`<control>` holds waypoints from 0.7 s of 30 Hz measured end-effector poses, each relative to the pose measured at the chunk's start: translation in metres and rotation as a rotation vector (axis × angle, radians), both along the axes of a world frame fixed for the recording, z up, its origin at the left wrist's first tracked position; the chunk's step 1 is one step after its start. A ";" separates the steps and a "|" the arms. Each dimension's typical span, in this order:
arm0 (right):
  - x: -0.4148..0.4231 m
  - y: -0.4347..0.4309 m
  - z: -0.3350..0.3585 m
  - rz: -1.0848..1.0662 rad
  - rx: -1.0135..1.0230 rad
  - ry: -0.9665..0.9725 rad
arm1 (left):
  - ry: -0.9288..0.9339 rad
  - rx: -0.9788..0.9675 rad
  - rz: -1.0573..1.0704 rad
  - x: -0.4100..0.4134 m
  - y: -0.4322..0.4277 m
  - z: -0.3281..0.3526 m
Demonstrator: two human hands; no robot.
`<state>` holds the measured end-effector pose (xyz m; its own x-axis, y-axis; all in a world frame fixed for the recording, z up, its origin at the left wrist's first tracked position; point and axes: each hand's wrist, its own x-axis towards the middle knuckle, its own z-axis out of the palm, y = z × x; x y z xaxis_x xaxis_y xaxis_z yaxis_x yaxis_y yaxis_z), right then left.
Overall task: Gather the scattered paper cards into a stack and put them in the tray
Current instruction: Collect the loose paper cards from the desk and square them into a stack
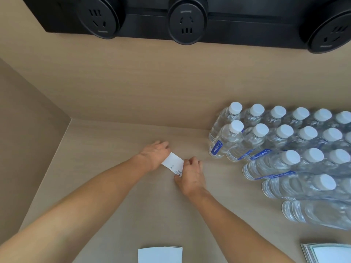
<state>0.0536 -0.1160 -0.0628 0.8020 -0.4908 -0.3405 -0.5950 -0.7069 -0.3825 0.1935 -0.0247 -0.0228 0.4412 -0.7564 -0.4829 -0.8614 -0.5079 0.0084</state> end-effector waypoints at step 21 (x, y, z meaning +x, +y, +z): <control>-0.115 0.055 0.064 0.183 0.009 -0.071 | -0.024 -0.074 0.056 -0.136 0.110 0.062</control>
<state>-0.0615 -0.0608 0.0008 0.8996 -0.3322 -0.2835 -0.4284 -0.7973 -0.4253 0.0579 0.0851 0.0389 0.4947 -0.7633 -0.4155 -0.8319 -0.5542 0.0276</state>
